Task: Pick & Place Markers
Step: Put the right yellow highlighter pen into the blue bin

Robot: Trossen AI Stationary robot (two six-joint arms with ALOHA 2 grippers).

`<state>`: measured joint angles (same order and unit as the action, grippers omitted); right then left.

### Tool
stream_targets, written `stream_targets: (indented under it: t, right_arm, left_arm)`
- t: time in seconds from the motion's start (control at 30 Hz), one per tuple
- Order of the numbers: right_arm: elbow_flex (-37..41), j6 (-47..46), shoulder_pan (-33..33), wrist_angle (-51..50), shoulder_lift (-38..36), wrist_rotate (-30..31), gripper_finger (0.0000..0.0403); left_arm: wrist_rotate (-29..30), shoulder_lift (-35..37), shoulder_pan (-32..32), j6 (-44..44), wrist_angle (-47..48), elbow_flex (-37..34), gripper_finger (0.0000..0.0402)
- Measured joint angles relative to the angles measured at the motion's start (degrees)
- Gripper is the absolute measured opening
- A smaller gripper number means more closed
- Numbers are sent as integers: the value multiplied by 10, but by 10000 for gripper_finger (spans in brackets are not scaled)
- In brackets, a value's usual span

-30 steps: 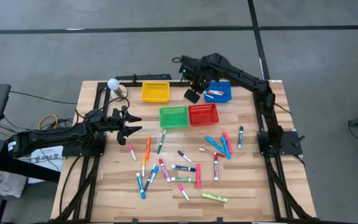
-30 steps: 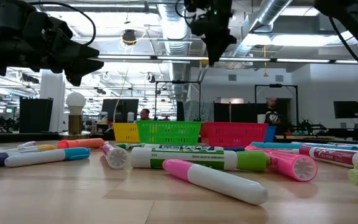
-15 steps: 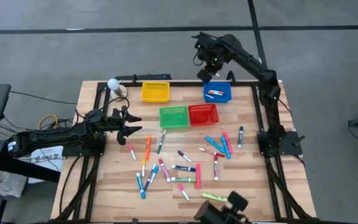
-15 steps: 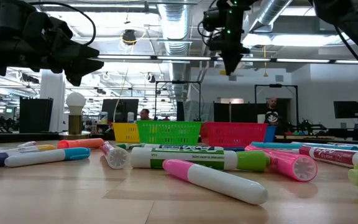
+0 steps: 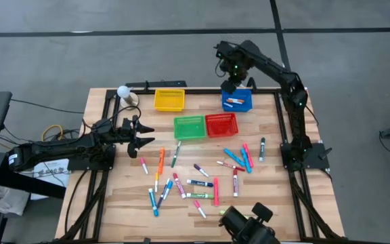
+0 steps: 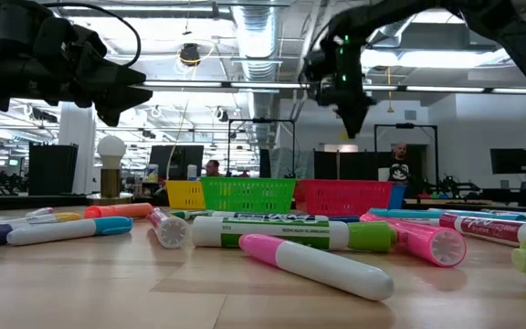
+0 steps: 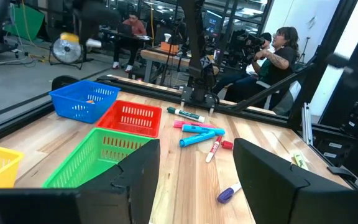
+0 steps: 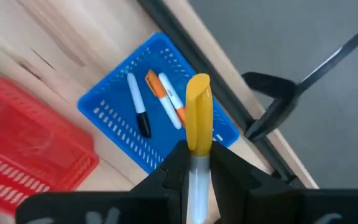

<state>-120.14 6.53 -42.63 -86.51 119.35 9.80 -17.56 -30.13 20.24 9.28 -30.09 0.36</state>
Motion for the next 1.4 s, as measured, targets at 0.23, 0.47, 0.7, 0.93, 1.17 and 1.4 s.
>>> stream_targets:
  t: [0.23, 0.47, 0.7, 0.93, 1.17, 1.4]
  right_arm:
    - [107, 16, -14, 68, 0, -8, 44]
    - [179, 38, -12, 125, 0, -28, 44]
    - [233, 74, -6, 180, 0, -29, 44]
    - [274, 106, -6, 212, 0, -28, 44]
    - [305, 120, -9, 245, 0, -28, 44]
    - [306, 120, -10, 260, 0, -28, 51]
  left_arm:
    - [0, 0, 0, 0, 0, 0, 204]
    - [0, 0, 0, 0, 0, 0, 204]
    - [5, 0, 0, 0, 0, 0, 204]
    - [17, 0, 0, 0, 0, 0, 204]
    - [17, 0, 0, 0, 0, 0, 204]
    - [17, 0, 0, 0, 0, 0, 204]
